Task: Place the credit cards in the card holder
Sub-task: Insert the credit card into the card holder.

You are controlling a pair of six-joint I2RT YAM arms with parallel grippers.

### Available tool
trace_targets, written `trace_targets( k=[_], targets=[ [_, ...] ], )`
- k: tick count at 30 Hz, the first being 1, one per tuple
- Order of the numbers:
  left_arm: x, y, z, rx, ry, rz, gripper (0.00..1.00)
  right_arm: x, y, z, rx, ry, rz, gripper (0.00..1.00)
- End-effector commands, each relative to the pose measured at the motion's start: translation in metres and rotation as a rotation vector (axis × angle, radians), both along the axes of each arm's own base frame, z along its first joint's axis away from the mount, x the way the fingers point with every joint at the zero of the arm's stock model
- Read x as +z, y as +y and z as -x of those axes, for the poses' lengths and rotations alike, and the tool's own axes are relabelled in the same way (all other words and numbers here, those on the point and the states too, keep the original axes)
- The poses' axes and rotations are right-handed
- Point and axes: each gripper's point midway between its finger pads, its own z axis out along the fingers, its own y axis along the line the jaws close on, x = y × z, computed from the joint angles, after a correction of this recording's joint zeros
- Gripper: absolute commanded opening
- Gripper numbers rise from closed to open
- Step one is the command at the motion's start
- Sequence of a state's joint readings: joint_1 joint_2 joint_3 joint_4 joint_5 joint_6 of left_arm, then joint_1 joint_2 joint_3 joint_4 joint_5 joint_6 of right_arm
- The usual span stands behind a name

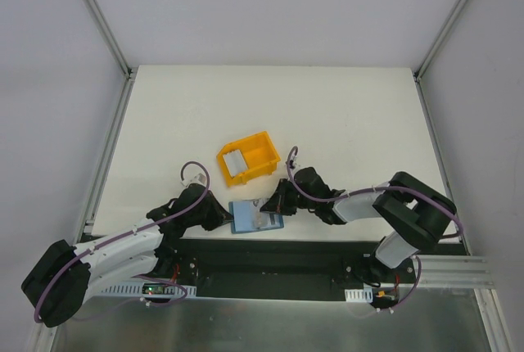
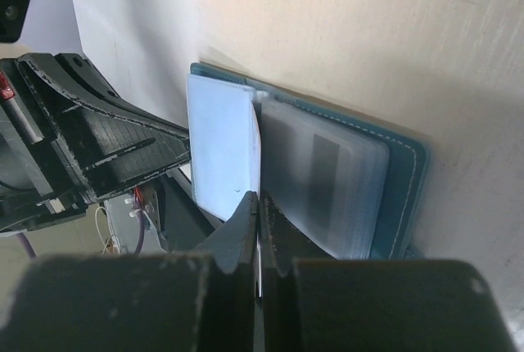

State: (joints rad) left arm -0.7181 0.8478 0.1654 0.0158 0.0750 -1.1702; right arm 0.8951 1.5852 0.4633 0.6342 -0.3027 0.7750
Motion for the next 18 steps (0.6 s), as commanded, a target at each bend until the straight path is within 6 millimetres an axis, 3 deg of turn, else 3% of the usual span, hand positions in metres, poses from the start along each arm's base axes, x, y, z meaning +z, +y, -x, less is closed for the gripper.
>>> trace_targets(
  k=[1, 12, 18],
  targets=[
    [-0.023, 0.017, 0.015, 0.012, 0.075, -0.074, 0.00, 0.002, 0.008, 0.001, 0.013, -0.006, -0.040, 0.00],
    [-0.022, 0.016, 0.015, 0.011, 0.072, -0.070, 0.00, -0.010, -0.001, -0.001, -0.031, -0.001, 0.006, 0.00],
    [-0.021, 0.016, 0.014, 0.009, 0.069, -0.071, 0.00, -0.014, 0.006, 0.000, -0.011, 0.008, 0.023, 0.00]
  ],
)
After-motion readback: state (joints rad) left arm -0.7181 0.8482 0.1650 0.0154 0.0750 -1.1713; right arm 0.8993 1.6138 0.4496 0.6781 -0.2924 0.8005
